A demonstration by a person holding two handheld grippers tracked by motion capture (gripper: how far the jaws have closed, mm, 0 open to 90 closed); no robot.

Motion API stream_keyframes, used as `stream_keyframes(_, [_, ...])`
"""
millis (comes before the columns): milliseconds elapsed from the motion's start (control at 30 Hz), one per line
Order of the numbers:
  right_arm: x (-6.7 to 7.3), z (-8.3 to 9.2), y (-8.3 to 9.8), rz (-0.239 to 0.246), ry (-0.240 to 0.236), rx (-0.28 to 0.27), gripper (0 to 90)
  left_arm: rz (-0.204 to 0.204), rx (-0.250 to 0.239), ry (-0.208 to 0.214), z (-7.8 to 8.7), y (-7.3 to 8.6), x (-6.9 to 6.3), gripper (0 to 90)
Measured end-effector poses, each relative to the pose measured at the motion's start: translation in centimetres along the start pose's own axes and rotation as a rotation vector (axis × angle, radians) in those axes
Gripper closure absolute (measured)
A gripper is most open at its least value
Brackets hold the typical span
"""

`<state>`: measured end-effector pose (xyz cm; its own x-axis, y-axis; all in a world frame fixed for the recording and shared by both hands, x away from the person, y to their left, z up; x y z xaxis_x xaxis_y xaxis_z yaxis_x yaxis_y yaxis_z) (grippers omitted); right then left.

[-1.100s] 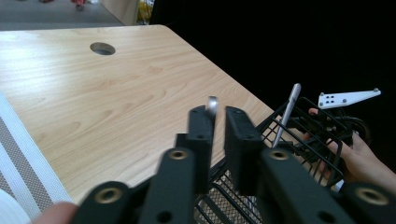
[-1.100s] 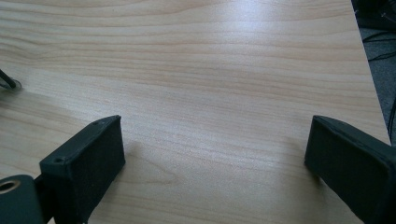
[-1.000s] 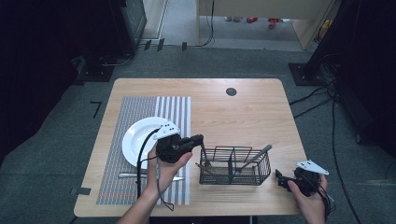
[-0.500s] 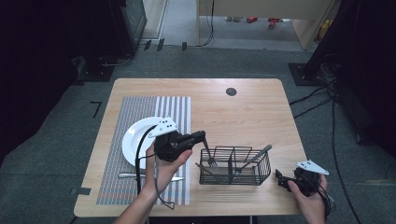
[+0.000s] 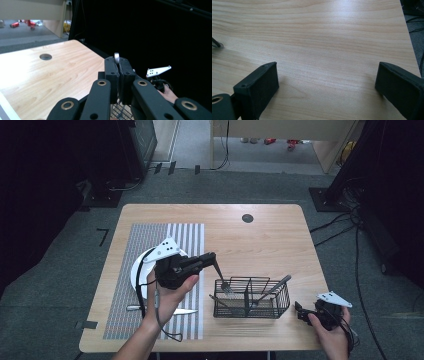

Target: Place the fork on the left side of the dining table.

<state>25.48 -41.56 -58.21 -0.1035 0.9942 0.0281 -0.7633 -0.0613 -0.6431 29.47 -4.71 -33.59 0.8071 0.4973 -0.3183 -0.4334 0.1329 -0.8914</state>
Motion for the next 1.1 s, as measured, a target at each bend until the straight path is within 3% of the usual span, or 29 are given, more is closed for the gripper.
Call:
stream_keyframes(100, [0.0,0.0,0.0,0.0,0.0,0.0,4.6,0.017,-0.014,0.036,0.7,-0.7,0.0,89.0])
stream_keyframes(167, [0.0,0.0,0.0,0.0,0.0,0.0,4.6,0.015,-0.014,0.037,0.9,-0.8,0.0,88.9])
stream_keyframes(267, [0.0,0.0,0.0,0.0,0.0,0.0,4.6,-0.004,-0.045,0.001,1.8,-1.7,0.5,88.9])
stream_keyframes(500, [0.0,0.0,0.0,0.002,0.0,0.001,4.6,0.009,-0.087,-0.026,3.0,-2.7,1.6,88.9])
stream_keyframes(633, [0.0,0.0,0.0,-0.001,0.001,0.001,4.6,0.014,-0.108,-0.062,3.6,-3.2,2.5,88.9])
stream_keyframes(733, [0.0,0.0,0.0,0.0,0.0,0.0,4.6,0.068,-0.131,-0.078,4.1,-3.4,3.9,88.8])
stream_keyframes(900, [0.0,0.0,0.0,0.0,0.0,0.001,4.6,0.078,-0.143,-0.114,4.4,-3.3,5.3,88.8])
stream_keyframes(1100, [0.0,0.0,0.0,0.0,0.0,0.001,4.7,0.095,-0.159,-0.188,4.8,-3.1,7.6,88.8])
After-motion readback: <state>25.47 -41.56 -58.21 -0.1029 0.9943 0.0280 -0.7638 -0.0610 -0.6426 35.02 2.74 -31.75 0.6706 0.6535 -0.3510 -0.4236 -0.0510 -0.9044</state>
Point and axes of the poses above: each handheld gripper's, and its own axes: z roughly backward along the jaws, y roughly out of its underside, x roughly to its left, the point moved 8 cm from there along -z, roughly forward along the jaws, and after that the axes turned 6 degrees about x, right-handed, at the moved point
